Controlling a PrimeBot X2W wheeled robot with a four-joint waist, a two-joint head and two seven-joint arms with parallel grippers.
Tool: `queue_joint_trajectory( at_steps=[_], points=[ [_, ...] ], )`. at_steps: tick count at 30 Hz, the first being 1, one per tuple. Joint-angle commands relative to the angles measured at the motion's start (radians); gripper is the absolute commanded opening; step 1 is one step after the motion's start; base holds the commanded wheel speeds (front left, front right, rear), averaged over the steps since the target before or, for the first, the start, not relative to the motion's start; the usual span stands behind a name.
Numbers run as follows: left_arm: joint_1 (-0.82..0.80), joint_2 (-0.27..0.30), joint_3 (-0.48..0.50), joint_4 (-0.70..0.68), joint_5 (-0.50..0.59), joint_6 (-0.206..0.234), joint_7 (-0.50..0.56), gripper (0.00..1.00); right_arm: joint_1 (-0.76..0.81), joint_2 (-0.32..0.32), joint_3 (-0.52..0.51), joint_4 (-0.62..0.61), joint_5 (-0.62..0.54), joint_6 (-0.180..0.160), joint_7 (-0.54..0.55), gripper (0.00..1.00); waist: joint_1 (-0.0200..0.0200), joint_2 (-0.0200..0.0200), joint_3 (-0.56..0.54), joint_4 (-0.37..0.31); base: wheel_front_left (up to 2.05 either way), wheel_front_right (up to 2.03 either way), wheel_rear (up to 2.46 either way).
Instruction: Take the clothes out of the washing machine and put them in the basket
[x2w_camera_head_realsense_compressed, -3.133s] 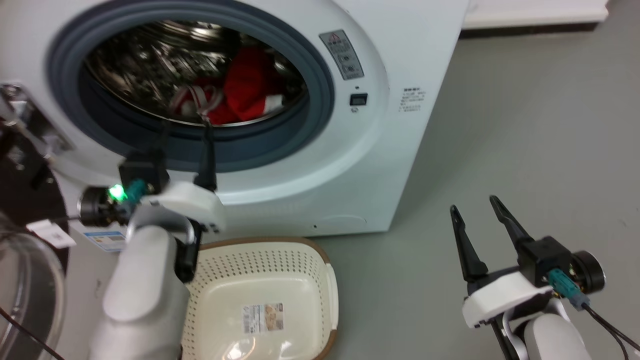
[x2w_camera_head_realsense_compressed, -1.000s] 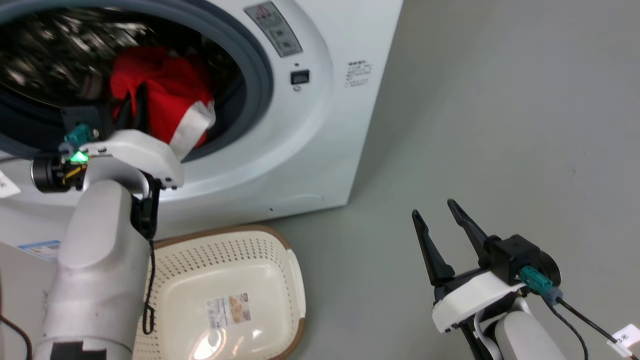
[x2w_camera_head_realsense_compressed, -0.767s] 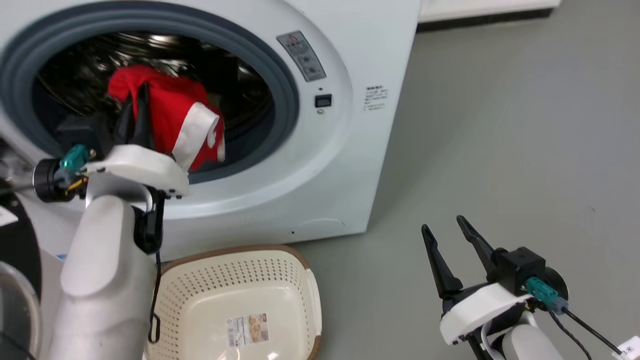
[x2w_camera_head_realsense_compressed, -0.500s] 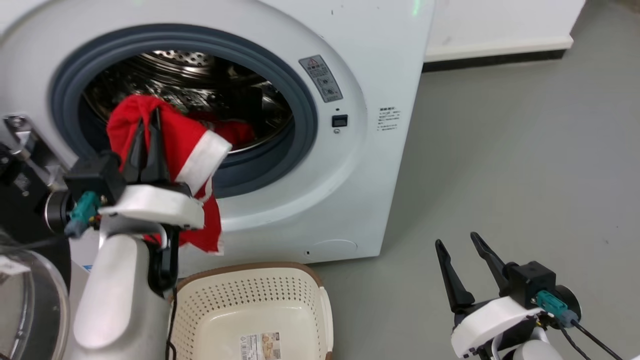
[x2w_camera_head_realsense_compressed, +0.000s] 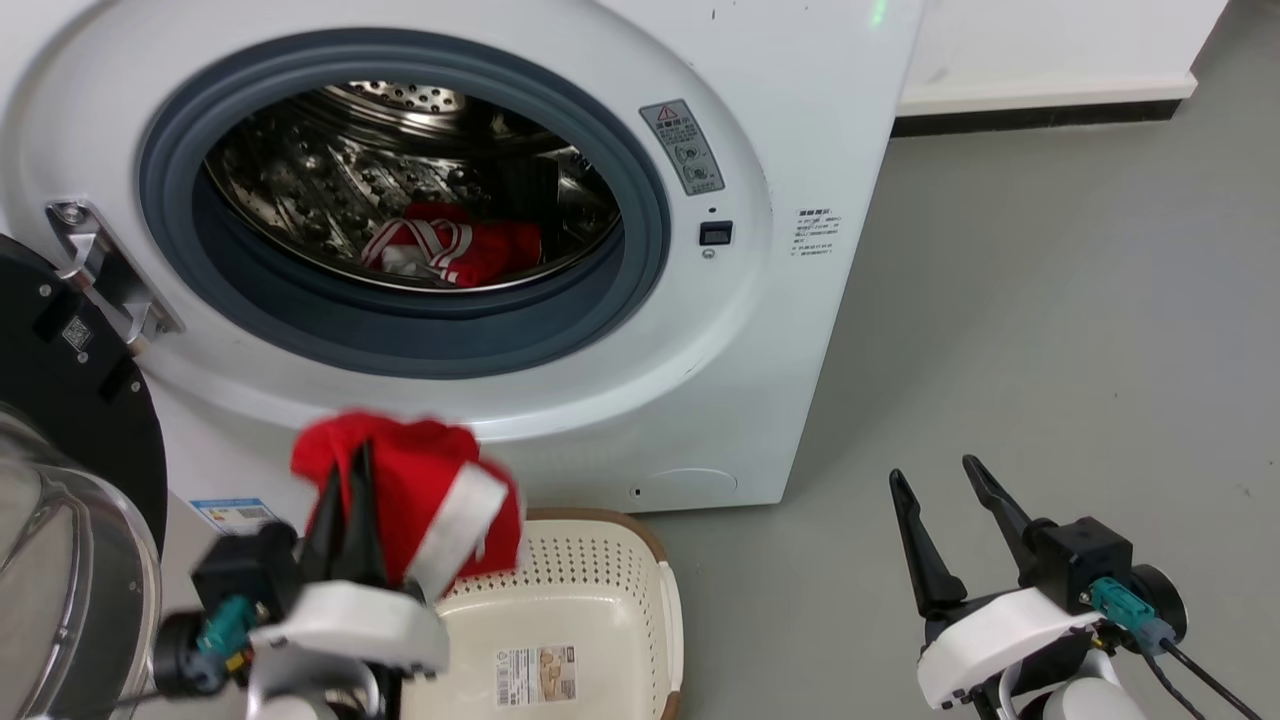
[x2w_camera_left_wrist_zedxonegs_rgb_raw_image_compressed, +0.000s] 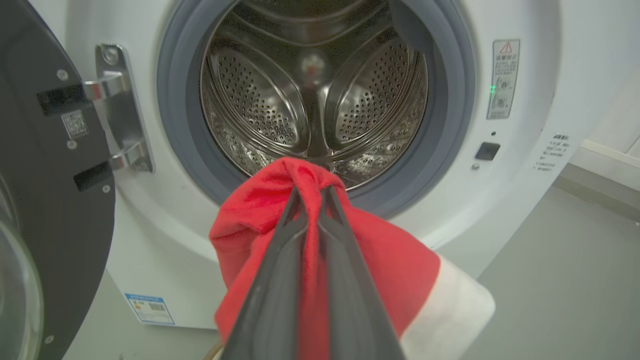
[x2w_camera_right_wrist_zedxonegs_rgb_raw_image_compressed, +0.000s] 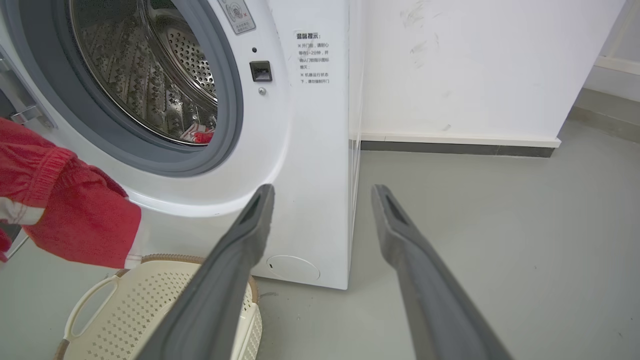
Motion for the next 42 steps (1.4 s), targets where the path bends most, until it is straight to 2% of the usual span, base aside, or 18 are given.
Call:
queue_joint_trajectory(
  at_steps=[1, 5, 9, 17, 28, 34, 41, 42],
  points=[
    [0.020, -0.009, -0.005, 0.016, -0.007, 0.005, -0.010, 0.00, -0.003, 0.001, 0.001, -0.008, -0.006, -0.001, 0.002, 1.00, 0.0001, 0.0000, 0.013, 0.002, 0.00, 0.00, 0.00],
    [0.043, -0.019, -0.015, 0.156, -0.025, -0.006, -0.042, 0.00, -0.028, 0.001, 0.001, -0.024, -0.017, -0.001, 0.004, 1.00, 0.0001, 0.0000, 0.056, 0.006, 0.00, 0.00, 0.00],
    [-0.014, -0.029, -0.023, 0.323, -0.041, -0.024, -0.081, 0.00, -0.056, 0.001, 0.006, -0.044, -0.025, -0.001, 0.007, 1.00, 0.0001, 0.0000, 0.119, 0.005, 0.00, 0.00, 0.00],
    [-0.231, -0.035, -0.020, 0.642, -0.058, -0.055, -0.119, 0.00, -0.150, 0.001, 0.030, -0.060, -0.015, -0.001, -0.009, 1.00, 0.0001, 0.0000, 0.280, -0.037, 0.00, 0.00, 0.00],
    [-0.519, 0.016, 0.008, 1.038, -0.080, -0.055, -0.113, 0.00, -0.271, 0.001, 0.078, -0.021, 0.047, -0.001, -0.054, 1.00, 0.0001, 0.0000, 0.499, -0.120, 0.00, 0.00, 0.00],
    [-0.582, 0.040, 0.036, 1.168, -0.113, -0.048, -0.114, 0.00, -0.309, 0.001, 0.103, 0.006, 0.079, -0.001, -0.072, 1.00, 0.0001, 0.0000, 0.573, -0.148, 0.00, 0.00, 0.00],
    [-0.592, 0.053, 0.036, 1.228, -0.123, -0.043, -0.104, 0.00, -0.330, 0.001, 0.108, 0.030, 0.088, -0.001, -0.077, 1.00, 0.0001, 0.0000, 0.597, -0.151, 0.00, 0.00, 0.00],
    [-0.593, 0.052, 0.036, 1.233, -0.125, -0.047, -0.104, 0.36, -0.334, 0.001, 0.107, 0.034, 0.087, -0.001, -0.078, 1.00, 0.0001, 0.0000, 0.595, -0.149, 0.00, 0.00, 0.00]
  ],
)
